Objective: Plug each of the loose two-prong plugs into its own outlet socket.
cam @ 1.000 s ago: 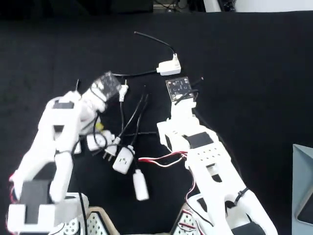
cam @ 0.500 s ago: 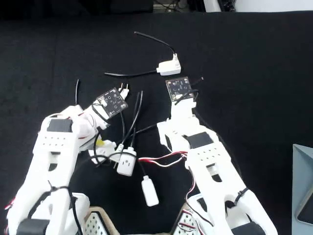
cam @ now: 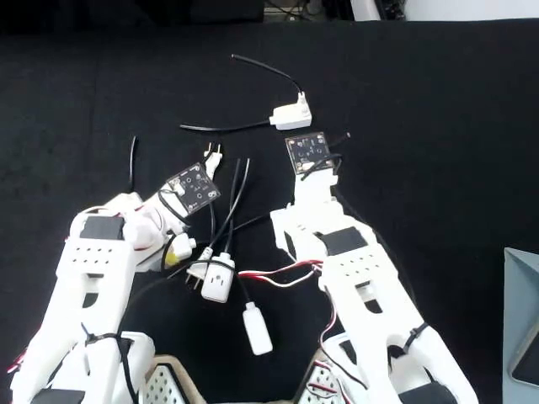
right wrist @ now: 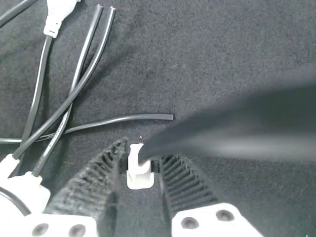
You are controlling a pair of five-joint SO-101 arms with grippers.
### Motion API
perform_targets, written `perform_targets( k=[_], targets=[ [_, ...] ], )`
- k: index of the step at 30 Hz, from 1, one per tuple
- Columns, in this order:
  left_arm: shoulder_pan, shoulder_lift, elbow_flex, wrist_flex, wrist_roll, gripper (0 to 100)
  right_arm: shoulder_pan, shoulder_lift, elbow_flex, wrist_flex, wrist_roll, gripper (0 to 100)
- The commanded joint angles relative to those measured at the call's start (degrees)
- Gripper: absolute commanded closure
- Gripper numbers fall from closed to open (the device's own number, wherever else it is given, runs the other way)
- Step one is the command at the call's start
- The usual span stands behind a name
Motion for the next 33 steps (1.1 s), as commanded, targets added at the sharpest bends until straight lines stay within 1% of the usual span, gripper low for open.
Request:
perform_targets(
  k=[1, 5, 9, 14, 17, 22, 26, 28, 33],
  targets=[
    [0.75, -1.23, 1.01, -2.64, -0.53, 70, 0.88, 0.22, -1.54, -0.53, -0.18, 98.5],
    [2.33, -1.14, 5.05, -7.82, -0.44, 70, 0.88, 0.22, -1.54, -0.53, -0.18, 98.5],
    [5.05, -1.14, 6.46, -8.44, -0.09, 70, 0.88, 0.22, -1.45, -0.53, -0.18, 98.5],
    [5.14, 0.0, 5.67, -8.53, -0.09, 70, 0.88, 0.22, -1.36, -0.53, -0.18, 98.5],
    [4.62, 5.36, 3.38, -8.53, -0.09, 70, 0.88, 0.22, -1.36, -0.53, -0.18, 98.5],
    [1.63, 18.55, -5.05, -7.91, -0.09, 71, 0.88, 0.22, -1.36, -0.53, -0.18, 98.5],
    [1.1, 24.79, -8.66, -7.91, -0.18, 79, 0.88, 0.22, -1.36, -0.53, -0.18, 98.5],
    [1.45, 25.58, -8.75, -8.0, -0.18, 83, 0.88, 0.22, -1.36, -0.53, -0.18, 98.5],
    [1.36, 25.58, -9.1, -8.18, -0.18, 90, 0.88, 0.22, -1.36, -0.53, -0.18, 98.5]
  ],
)
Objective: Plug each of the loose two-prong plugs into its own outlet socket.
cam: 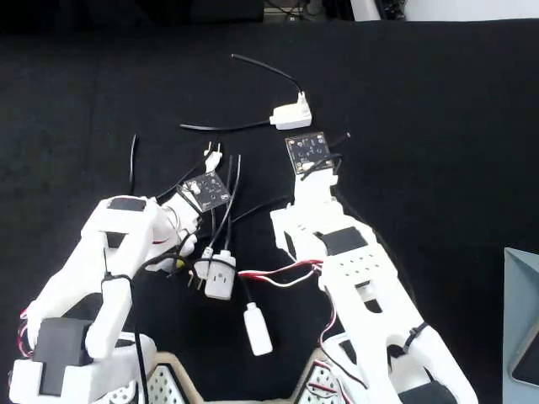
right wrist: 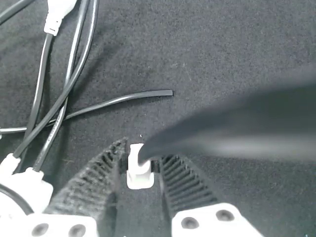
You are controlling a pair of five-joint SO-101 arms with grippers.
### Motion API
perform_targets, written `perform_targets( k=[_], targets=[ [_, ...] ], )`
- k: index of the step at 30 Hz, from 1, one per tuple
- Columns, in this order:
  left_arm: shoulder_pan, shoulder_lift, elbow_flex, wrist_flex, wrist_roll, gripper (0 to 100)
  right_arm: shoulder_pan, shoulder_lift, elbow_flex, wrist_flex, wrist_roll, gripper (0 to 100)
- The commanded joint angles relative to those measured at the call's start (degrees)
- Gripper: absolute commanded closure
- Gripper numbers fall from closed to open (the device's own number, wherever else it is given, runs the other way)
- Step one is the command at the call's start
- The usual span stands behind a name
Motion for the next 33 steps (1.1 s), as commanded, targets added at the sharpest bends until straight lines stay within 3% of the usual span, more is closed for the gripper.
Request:
perform_targets(
  k=[1, 4, 14, 33],
  targets=[
    [-0.48, 0.09, -3.65, -0.97, -0.18, 92, 0.88, 0.22, -1.36, -0.53, -0.18, 98.5],
    [-1.63, 0.09, -7.6, 1.32, -0.09, 98, 0.88, 0.22, -1.36, -0.53, -0.18, 98.5],
    [-9.19, 0.09, -30.02, 19.34, 2.99, 97, 0.79, 0.22, -1.36, -0.53, -0.18, 98.5],
    [-8.13, 0.09, -48.92, 42.02, 3.78, 97, 0.79, 0.22, -1.36, -0.53, -0.18, 98.5]
  ],
)
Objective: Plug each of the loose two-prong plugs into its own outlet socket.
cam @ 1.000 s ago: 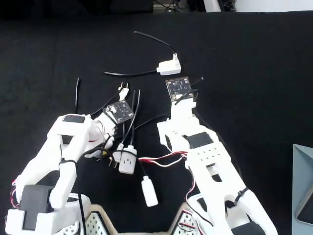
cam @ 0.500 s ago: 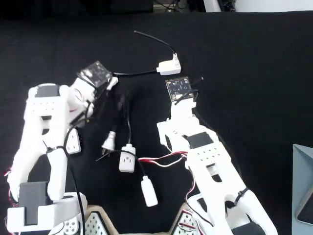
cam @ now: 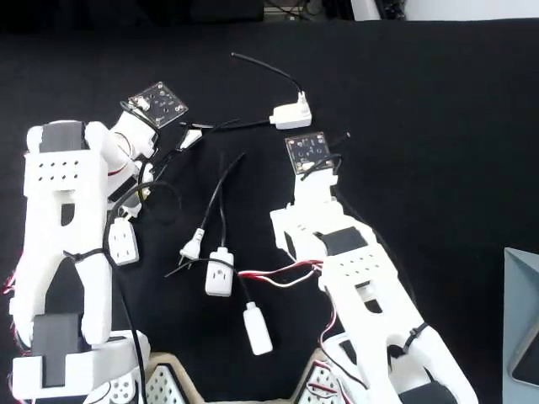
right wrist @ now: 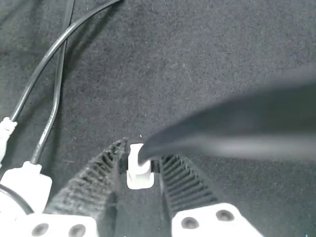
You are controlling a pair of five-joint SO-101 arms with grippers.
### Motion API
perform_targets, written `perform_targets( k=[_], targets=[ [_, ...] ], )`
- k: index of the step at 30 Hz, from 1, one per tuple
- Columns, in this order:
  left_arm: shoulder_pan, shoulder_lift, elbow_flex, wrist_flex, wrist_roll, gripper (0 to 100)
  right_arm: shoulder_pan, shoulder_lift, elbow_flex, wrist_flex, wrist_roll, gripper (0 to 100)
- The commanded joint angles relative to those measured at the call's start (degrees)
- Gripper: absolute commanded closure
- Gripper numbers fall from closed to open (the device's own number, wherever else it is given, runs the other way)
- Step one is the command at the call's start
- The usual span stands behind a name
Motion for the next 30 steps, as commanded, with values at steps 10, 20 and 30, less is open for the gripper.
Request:
perform_targets(
  k=[10, 20, 30],
  targets=[
    [2.95, -0.26, -11.12, 9.49, 7.65, 97, 0.79, 0.22, -1.36, -0.53, -0.09, 98.5],
    [4.88, -9.93, -11.82, 13.8, 8.88, 97, 0.79, 0.22, -1.36, -0.53, -0.09, 98.5],
    [4.7, -6.86, 3.47, 2.9, 10.99, 97, 0.88, 0.22, -1.36, -0.53, -0.09, 98.5]
  ],
)
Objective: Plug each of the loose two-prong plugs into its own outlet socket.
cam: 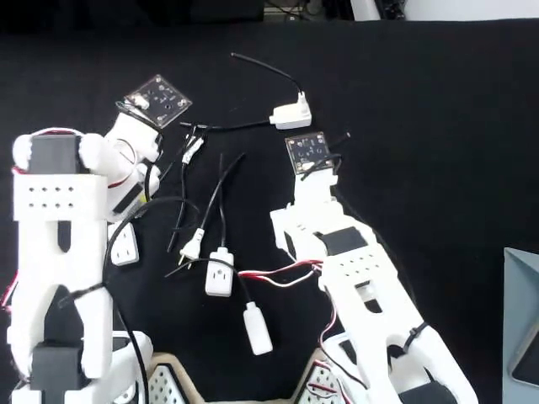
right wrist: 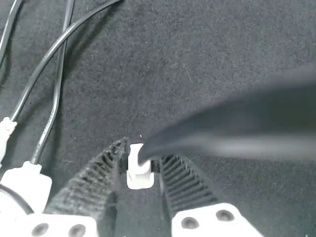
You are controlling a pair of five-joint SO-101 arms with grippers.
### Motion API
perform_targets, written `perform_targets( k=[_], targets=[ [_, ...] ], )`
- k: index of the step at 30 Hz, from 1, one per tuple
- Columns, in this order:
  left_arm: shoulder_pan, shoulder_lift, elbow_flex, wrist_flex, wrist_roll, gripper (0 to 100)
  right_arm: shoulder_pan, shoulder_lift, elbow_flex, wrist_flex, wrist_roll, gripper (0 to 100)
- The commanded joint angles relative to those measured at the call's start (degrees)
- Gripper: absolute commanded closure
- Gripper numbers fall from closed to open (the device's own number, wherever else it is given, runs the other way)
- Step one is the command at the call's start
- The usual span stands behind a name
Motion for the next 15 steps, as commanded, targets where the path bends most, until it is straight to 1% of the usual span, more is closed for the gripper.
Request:
perform_targets(
  k=[1, 5, 7, 10, 12, 15],
  targets=[
    [0.57, 2.46, 6.64, -6.95, 1.05, 97, 0.88, 0.22, -1.36, -0.53, -0.09, 98.5],
    [0.75, 5.71, 15.25, -15.74, 2.37, 96, 0.88, 0.22, -1.36, -0.53, -0.09, 98.5],
    [0.57, 6.51, 18.59, -18.29, 3.87, 89, 0.88, 0.22, -1.36, -0.53, -0.09, 98.5],
    [0.22, 6.51, 20.53, -18.9, 7.38, 73, 0.88, 0.22, -1.36, -0.53, -0.09, 98.5],
    [-0.66, 4.84, 19.65, -18.64, 9.41, 72, 0.88, 0.22, -1.36, -0.53, -0.09, 98.5],
    [-1.27, 1.23, 19.03, -18.55, 9.49, 72, 0.88, 0.22, -1.36, -0.53, -0.09, 98.5]
  ],
)
